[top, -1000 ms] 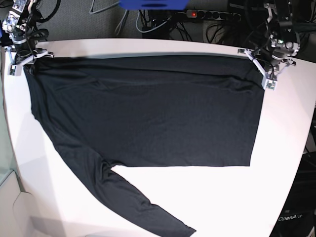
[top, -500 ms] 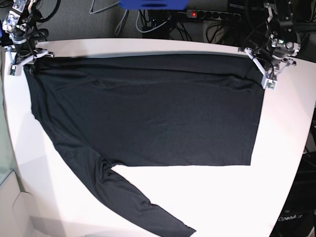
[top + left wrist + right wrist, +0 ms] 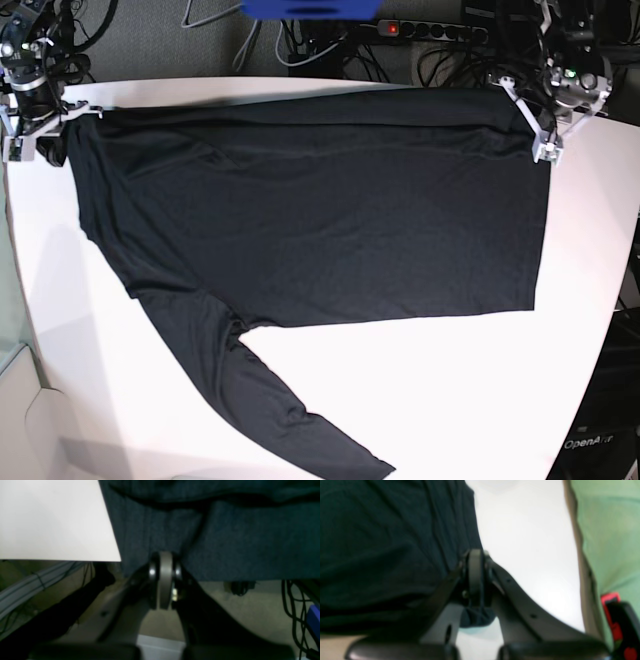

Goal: Fold the T-shirt properly
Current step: 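Pull the held edge taut with both grippers toward the arm bases, then lower both grippers to the shirt's side edges and open them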

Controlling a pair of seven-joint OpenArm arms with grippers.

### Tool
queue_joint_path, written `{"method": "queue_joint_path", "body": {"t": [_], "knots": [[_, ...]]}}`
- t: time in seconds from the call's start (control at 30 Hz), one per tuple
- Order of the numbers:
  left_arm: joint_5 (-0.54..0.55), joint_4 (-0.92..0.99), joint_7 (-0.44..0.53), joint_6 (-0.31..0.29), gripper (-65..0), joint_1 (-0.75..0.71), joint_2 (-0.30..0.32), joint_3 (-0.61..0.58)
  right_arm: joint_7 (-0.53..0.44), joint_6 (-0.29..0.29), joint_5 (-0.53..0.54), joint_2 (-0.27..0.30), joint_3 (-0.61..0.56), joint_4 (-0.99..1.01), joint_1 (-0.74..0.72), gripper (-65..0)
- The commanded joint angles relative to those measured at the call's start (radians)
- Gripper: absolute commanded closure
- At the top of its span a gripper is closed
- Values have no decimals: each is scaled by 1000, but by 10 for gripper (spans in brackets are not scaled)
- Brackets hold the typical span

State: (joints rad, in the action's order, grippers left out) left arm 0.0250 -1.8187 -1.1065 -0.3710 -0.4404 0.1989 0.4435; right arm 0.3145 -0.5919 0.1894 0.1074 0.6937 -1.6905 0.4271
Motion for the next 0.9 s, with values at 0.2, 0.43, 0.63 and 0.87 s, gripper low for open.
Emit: {"method": "queue_joint_path", "body": {"t": [0.2, 0.43, 0.63, 0.87], "knots": [[-4, -23, -36, 0, -14, 88, 7, 4, -18, -10, 8, 15, 2, -58, -18, -6], [-9, -23, -102, 0, -14, 190, 15, 10, -15, -15, -55, 18, -35, -49, -80, -6], [-4, -23, -154, 0, -16, 329, -20, 111, -15, -15, -250, 18, -191, 46, -213, -8], [-10, -23, -198, 8, -17, 483, -20, 117, -15, -15, -411, 18, -253, 155, -397, -71]]}}
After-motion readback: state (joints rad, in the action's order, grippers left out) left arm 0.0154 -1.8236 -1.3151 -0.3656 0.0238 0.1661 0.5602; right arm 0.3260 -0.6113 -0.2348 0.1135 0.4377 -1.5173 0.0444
